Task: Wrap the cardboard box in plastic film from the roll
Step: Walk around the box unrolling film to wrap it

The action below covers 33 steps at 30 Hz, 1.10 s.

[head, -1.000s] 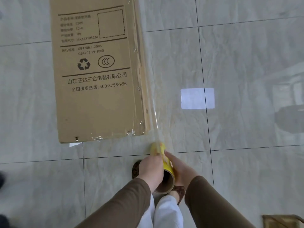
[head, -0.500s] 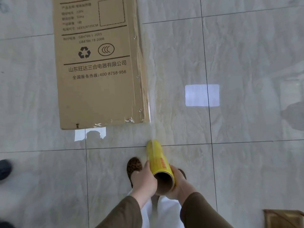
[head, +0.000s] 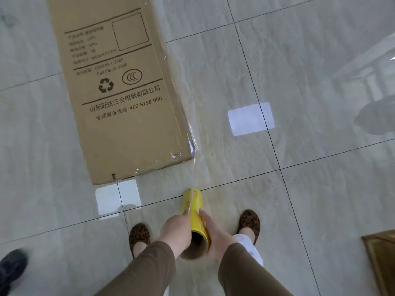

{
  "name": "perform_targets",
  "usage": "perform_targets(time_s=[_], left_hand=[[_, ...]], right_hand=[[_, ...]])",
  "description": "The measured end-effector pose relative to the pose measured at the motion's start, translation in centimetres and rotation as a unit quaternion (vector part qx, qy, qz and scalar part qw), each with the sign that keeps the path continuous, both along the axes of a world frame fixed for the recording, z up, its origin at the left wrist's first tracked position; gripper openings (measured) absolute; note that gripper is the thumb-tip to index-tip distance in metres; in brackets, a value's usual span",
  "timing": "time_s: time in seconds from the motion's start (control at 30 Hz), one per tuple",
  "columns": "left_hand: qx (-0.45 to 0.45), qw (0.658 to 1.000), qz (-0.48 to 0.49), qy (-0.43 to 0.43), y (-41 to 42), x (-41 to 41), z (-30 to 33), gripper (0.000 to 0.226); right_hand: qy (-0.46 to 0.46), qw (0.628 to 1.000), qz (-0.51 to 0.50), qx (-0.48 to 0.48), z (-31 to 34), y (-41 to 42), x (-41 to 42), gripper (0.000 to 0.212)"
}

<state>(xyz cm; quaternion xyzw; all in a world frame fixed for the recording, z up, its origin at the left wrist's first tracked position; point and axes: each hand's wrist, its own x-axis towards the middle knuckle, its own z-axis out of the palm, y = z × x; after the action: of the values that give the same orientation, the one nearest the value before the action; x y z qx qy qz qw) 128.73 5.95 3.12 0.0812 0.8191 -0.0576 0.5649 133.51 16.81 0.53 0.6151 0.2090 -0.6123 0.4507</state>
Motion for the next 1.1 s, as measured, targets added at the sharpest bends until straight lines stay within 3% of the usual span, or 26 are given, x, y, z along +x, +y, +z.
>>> perform_targets(time_s=[0.17,0.3,0.4,0.53,0.63,0.7,0.83,1.0,1.1], left_hand=[[0.049,0.998,0.028,0.041,-6.0,-1.5,0.0,0.069],[0.067,0.955,0.290,0.003,-11.3,-1.9,0.2,0.042],[0.052,0.935,0.350,-0.012,-13.9,-2.6,0.1,0.065],[0.057,0.968,0.244,-0.034,-16.2,-4.8,-0.5,0.072],[0.022,0.998,0.042,-0.040,-16.9,-6.4,-0.5,0.073],[-0.022,0.992,-0.119,-0.040,-16.7,-6.9,-0.2,0.080],[-0.042,0.958,-0.281,-0.025,-16.3,-6.1,0.1,0.068],[-0.020,0.937,-0.348,-0.003,-16.6,-4.0,-0.1,0.070],[0.018,0.951,-0.307,0.014,-18.0,-4.7,0.0,0.069]], right_hand=[[0.016,0.997,-0.070,0.013,-0.9,-5.2,-0.4,0.058],[0.000,0.982,-0.189,0.010,-2.0,-9.8,-0.6,0.061],[0.017,0.960,-0.280,-0.021,-1.9,-14.1,-1.2,0.041],[0.009,0.950,-0.309,-0.040,-1.8,-17.6,-0.7,0.039],[0.004,0.972,-0.234,-0.023,-2.2,-18.8,1.3,0.032],[0.001,0.976,-0.218,-0.003,-2.5,-19.3,1.8,0.031],[-0.021,0.962,-0.273,-0.011,-2.3,-20.5,1.1,0.056],[-0.033,0.939,-0.340,-0.043,-1.9,-22.8,1.3,0.068],[-0.048,0.913,-0.401,-0.053,-2.3,-23.3,1.5,0.072]])
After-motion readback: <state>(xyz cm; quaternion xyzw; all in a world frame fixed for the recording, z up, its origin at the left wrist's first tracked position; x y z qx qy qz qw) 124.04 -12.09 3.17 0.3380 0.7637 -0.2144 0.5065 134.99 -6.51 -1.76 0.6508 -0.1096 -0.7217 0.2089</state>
